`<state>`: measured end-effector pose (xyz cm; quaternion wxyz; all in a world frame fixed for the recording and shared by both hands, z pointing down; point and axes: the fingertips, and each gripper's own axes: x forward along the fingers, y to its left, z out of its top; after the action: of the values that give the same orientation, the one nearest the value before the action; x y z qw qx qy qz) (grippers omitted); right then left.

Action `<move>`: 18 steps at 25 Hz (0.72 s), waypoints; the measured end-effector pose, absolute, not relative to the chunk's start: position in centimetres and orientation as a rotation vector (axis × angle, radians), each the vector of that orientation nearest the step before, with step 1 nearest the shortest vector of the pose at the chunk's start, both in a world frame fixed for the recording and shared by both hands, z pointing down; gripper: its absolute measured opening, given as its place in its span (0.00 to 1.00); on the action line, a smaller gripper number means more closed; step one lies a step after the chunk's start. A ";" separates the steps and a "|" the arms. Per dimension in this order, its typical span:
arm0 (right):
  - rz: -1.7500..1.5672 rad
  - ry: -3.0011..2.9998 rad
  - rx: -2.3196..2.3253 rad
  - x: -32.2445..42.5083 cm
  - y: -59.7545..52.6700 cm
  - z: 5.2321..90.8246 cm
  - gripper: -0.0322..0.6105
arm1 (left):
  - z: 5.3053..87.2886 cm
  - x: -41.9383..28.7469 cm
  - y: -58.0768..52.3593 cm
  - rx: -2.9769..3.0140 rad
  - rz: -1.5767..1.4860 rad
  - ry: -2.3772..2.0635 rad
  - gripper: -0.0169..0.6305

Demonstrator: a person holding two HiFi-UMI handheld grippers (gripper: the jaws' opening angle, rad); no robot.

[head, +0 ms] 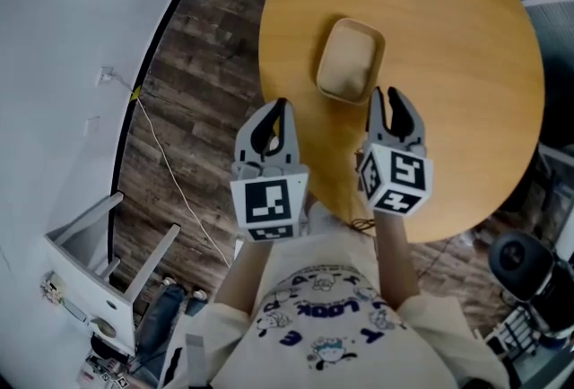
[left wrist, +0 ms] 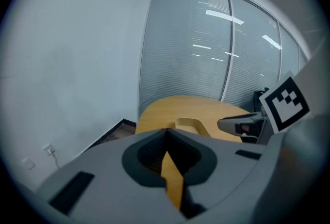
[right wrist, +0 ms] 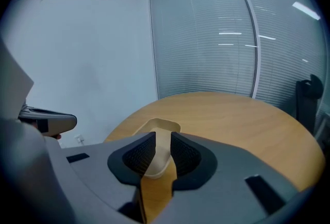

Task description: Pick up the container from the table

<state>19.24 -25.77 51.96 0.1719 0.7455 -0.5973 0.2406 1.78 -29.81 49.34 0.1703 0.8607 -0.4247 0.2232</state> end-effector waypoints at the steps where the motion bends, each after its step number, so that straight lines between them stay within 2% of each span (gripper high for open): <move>1: 0.698 -1.682 2.118 19.4 -25.7 52.4 0.16 | 49.7 2.0 -29.9 2.446 0.644 -1.194 0.03; 18: 0.836 -1.543 2.135 21.3 -25.9 58.8 0.19 | 55.9 3.5 -30.9 2.426 0.759 -1.074 0.03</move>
<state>21.34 -25.87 58.78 0.1878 0.7586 -0.5485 0.2973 3.55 -30.88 55.86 0.1898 0.8632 -0.3822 0.2700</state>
